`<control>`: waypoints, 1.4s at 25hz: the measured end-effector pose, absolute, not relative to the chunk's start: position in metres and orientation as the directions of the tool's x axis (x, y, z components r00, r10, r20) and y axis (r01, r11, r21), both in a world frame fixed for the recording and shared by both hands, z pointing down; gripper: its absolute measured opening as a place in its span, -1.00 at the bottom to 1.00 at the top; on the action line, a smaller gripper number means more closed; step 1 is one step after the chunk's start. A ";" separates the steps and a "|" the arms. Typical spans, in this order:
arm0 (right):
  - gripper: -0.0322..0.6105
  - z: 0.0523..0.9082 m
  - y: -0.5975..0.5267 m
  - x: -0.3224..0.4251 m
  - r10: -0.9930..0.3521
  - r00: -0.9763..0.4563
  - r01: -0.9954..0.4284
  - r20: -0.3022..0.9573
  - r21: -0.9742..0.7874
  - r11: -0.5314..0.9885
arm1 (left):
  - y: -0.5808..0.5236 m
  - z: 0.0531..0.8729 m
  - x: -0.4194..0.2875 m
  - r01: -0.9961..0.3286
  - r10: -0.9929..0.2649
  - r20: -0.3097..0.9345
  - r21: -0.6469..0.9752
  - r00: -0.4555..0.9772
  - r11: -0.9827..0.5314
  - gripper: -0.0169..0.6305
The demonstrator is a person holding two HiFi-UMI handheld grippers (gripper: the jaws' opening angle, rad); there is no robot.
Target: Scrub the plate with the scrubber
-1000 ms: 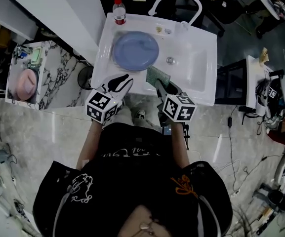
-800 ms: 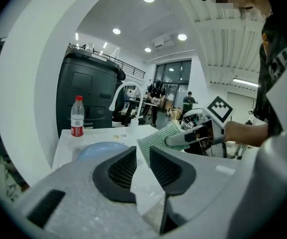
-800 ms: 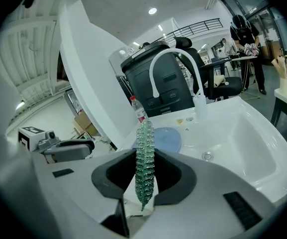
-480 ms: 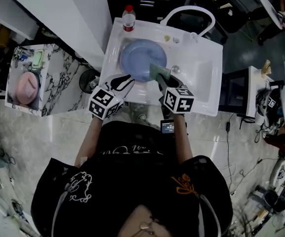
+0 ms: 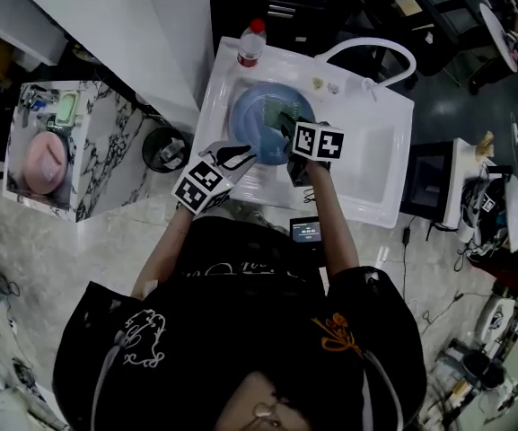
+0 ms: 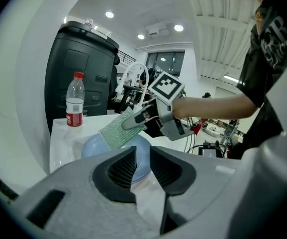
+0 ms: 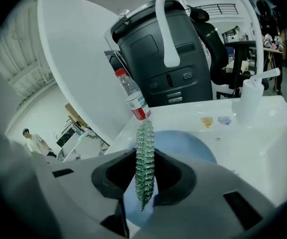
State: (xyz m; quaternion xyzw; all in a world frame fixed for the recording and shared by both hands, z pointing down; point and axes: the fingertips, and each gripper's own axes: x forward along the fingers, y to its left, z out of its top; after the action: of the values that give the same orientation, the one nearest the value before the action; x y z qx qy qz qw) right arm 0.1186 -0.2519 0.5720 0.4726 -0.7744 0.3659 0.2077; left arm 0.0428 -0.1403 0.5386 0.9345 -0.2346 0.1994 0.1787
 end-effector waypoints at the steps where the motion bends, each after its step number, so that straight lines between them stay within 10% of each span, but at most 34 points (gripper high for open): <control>1: -0.61 0.578 -0.258 0.112 -0.564 -0.477 -0.878 0.674 -0.391 0.276 | -0.143 0.542 0.042 -0.500 -0.355 0.461 0.244 0.814 -0.831 -0.68; 15: -0.61 0.647 -0.284 0.084 -0.458 -0.572 -0.746 0.681 -0.663 -0.054 | -0.159 0.582 0.048 -0.393 -0.203 0.512 0.297 0.835 -0.870 -0.68; 35: -0.61 0.637 -0.280 0.196 -0.625 -0.209 -0.780 0.752 -0.514 -0.357 | -0.147 0.626 0.063 -0.291 -0.016 0.611 0.355 0.791 -0.888 -0.68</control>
State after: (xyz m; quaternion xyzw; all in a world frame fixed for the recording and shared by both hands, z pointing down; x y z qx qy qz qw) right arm 0.1959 -0.2795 0.6373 0.6247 -0.5622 0.5371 0.0721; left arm 0.0630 -0.1468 0.6263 0.9203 -0.0835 0.3120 0.2210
